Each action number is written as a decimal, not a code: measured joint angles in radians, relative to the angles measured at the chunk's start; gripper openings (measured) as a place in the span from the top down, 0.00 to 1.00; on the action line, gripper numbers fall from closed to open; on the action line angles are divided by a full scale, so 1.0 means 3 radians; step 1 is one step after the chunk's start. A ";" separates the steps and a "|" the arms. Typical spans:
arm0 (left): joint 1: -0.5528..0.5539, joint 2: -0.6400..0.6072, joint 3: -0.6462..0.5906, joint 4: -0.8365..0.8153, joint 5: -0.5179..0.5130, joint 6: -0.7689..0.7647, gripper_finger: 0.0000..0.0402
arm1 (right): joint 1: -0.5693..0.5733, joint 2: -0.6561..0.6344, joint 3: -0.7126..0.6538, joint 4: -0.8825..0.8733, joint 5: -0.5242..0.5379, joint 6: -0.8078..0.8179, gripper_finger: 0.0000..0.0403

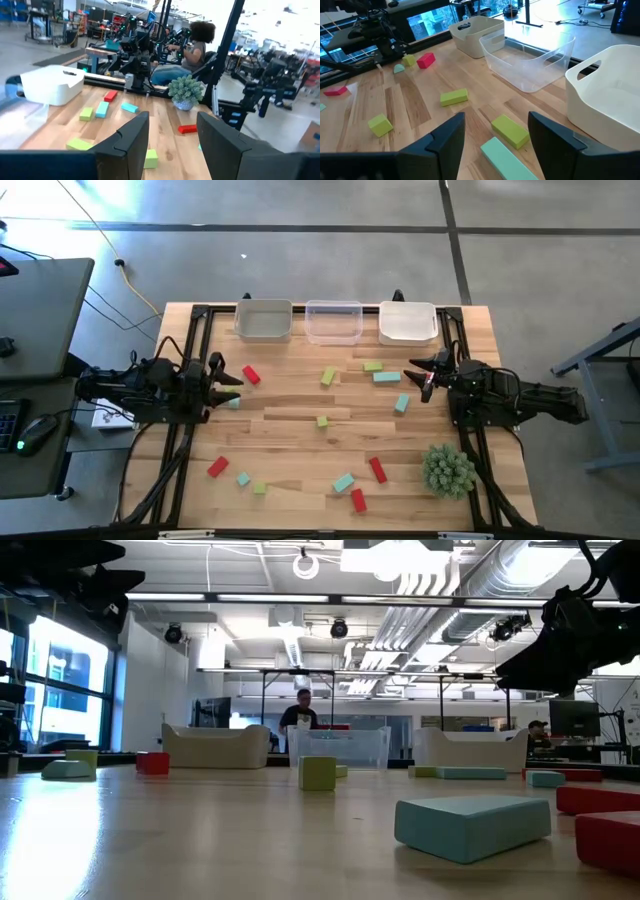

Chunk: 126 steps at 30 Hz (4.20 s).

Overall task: Sort & place blocks by color
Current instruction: Put the red block into the gray bin

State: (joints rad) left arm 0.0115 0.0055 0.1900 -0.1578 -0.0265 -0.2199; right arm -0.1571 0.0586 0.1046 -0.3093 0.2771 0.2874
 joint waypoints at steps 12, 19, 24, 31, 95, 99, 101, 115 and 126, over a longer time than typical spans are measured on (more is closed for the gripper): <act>0.0004 0.0000 0.0000 0.0141 -0.0042 -0.0187 0.61 | -0.0001 0.0000 0.0000 -0.0001 0.0000 0.0000 0.49; 0.0004 0.0000 0.0000 0.0210 -0.0500 -0.0133 0.61 | 0.0000 0.0000 -0.0001 -0.0001 0.0000 0.0000 0.49; 0.0004 0.0021 0.0000 0.0203 -0.0937 -0.0131 0.58 | 0.0000 0.0000 0.0000 0.0000 0.0000 0.0000 0.49; 0.0004 0.0181 0.0000 0.0180 -0.1457 -0.0132 0.47 | 0.0000 0.0000 -0.0001 0.0000 0.0000 0.0000 0.49; 0.1313 0.3951 0.1825 -0.2078 -0.0824 -0.4095 0.46 | 0.0000 0.0000 0.0000 -0.0001 0.0000 0.0000 0.49; 0.1313 0.4011 0.1825 -0.2194 -0.0668 -0.4342 0.46 | -0.0001 0.0000 -0.0001 -0.0001 0.0000 0.0000 0.49; 0.1310 0.4025 0.1825 -0.2233 -0.0627 -0.4404 0.46 | 0.0000 0.0000 0.0000 0.0000 0.0000 0.0000 0.49; 0.1311 0.4242 0.1821 -0.2373 -0.0595 -0.4835 0.46 | 0.0000 0.0000 -0.0001 0.0000 0.0000 0.0000 0.49; 0.1289 0.4635 0.1820 -0.2163 -0.0479 -0.4845 0.46 | 0.0000 0.0000 0.0000 -0.0001 0.0000 0.0000 0.49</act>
State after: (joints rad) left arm 0.3981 1.3962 0.7361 -0.8066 -0.1702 -1.6733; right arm -0.1571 0.0586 0.1046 -0.3096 0.2771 0.2874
